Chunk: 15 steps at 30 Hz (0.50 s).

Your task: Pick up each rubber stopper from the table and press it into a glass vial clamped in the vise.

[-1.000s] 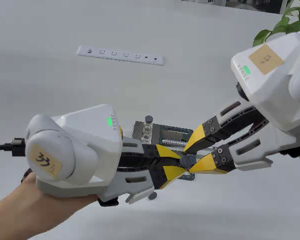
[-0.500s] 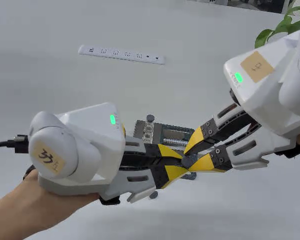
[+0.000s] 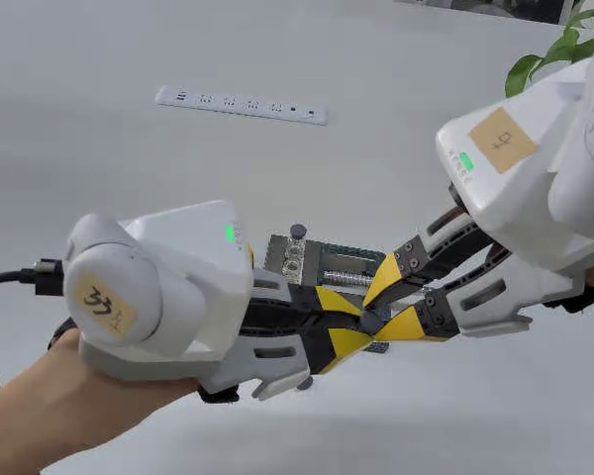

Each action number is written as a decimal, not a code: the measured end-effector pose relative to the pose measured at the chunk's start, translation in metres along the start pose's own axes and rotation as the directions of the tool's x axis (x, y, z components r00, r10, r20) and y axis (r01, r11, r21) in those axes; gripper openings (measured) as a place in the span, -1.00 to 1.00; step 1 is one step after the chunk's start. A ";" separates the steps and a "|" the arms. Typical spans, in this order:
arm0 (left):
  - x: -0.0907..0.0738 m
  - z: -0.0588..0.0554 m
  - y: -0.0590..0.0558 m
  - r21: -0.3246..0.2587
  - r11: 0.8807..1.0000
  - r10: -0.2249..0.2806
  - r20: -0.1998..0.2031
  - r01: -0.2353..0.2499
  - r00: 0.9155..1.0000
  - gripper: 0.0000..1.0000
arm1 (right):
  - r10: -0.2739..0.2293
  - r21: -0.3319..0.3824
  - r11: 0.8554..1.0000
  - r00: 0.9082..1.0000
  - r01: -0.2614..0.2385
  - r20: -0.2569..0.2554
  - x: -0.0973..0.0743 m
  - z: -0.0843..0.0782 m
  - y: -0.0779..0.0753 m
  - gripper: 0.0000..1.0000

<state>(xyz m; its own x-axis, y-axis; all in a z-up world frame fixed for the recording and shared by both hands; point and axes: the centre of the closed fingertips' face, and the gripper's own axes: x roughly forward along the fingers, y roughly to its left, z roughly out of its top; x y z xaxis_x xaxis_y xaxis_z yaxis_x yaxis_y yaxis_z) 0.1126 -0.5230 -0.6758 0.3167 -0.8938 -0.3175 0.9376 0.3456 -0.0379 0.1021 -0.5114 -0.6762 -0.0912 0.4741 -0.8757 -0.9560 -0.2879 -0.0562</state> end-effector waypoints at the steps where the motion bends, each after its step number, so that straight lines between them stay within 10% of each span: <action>1: 0.000 0.000 0.000 -0.001 1.000 0.001 0.001 -0.001 1.000 -0.94 | 0.000 -0.004 1.000 1.000 0.000 0.000 0.000 0.000 0.000 -0.85; 15: -0.002 -0.001 -0.002 -0.030 1.000 0.005 0.006 -0.005 1.000 -0.94 | 0.002 -0.003 1.000 1.000 -0.002 -0.005 0.003 0.004 0.002 -0.85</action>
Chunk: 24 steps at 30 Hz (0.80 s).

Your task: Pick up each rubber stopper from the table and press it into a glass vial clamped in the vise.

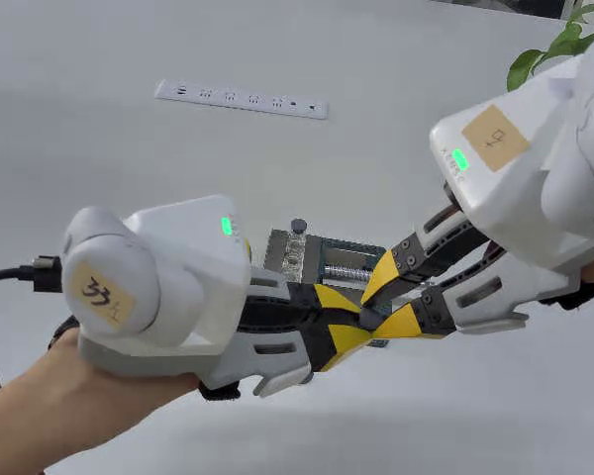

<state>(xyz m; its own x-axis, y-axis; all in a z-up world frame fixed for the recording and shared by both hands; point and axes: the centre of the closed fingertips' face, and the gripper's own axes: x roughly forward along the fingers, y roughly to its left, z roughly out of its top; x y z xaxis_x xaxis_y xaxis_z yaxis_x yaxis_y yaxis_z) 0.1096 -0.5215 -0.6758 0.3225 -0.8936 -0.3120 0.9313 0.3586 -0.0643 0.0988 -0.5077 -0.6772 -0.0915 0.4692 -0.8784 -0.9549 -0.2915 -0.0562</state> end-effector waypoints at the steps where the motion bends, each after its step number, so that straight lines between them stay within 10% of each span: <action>1: 0.000 0.000 -0.001 0.008 1.000 -0.002 0.000 0.002 1.000 -0.94 | 0.005 0.000 1.000 1.000 -0.005 0.000 0.000 0.000 0.001 -0.85; 24: 0.004 -0.002 0.001 0.085 0.996 0.017 -0.016 -0.016 1.000 -0.93 | 0.016 0.011 1.000 1.000 -0.015 -0.016 0.000 -0.004 -0.002 -0.89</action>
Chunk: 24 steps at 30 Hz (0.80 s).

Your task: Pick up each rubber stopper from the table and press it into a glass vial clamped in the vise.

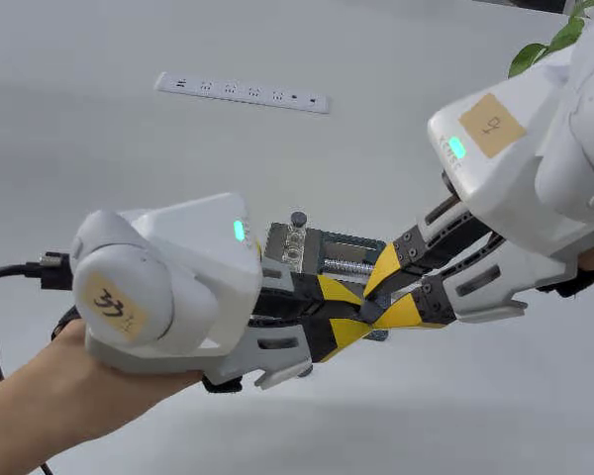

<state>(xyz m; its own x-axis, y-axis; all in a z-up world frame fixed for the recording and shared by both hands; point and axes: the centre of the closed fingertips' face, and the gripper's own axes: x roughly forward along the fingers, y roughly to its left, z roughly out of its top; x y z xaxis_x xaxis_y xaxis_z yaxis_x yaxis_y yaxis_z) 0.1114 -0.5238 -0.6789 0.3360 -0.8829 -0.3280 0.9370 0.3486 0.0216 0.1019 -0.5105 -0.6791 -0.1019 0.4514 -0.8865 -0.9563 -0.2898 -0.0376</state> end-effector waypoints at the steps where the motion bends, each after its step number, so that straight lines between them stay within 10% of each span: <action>1: 0.000 0.000 0.000 0.001 1.000 0.004 0.001 -0.004 1.000 -0.92 | 0.002 0.004 1.000 1.000 -0.002 -0.001 0.001 0.000 0.000 -0.89; 15: -0.009 -0.027 0.019 -0.076 0.992 0.098 -0.037 -0.101 0.994 -0.31 | -0.005 0.002 1.000 1.000 0.005 -0.026 0.001 -0.011 -0.018 -0.89; 24: -0.024 -0.050 0.047 -0.138 0.963 0.225 -0.072 -0.233 0.972 0.32 | 0.000 -0.048 0.999 0.998 -0.003 -0.065 0.006 -0.016 -0.042 -0.89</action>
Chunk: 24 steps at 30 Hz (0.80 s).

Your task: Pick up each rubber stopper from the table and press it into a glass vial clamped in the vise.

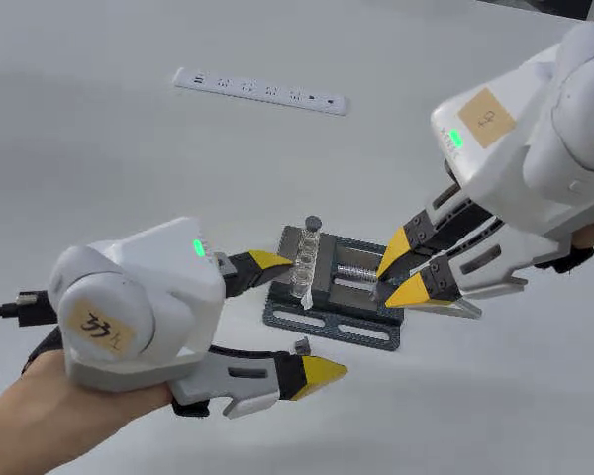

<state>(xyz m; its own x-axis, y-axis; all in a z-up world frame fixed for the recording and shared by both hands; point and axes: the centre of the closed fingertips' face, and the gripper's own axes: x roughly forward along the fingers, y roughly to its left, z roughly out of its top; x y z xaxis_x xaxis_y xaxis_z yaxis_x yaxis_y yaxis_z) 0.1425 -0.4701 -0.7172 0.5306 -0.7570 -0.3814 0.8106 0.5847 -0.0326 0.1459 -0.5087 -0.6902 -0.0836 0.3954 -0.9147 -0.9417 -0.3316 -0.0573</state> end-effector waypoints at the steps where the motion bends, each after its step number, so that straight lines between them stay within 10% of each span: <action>1: -0.001 -0.002 0.002 -0.007 1.000 0.005 -0.008 -0.005 1.000 0.39 | 0.001 -0.002 1.000 1.000 -0.001 -0.003 0.000 -0.001 -0.003 -0.89; 10: -0.010 -0.023 0.033 -0.016 0.995 0.097 -0.050 -0.098 0.994 0.97 | 0.012 -0.040 0.999 0.999 -0.014 -0.037 0.010 -0.008 -0.033 -0.89; 24: -0.014 -0.042 0.036 -0.030 0.994 0.103 -0.089 -0.106 0.991 0.98 | 0.024 -0.236 0.970 0.994 -0.050 -0.109 0.041 -0.012 -0.079 -0.90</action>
<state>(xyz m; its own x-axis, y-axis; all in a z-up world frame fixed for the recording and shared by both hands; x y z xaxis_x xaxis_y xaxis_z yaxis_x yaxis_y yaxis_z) 0.1539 -0.4262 -0.7521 0.5875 -0.6637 -0.4630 0.7419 0.6703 -0.0196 0.2205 -0.4769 -0.7278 -0.0706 0.2913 -0.9540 -0.8327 -0.5438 -0.1044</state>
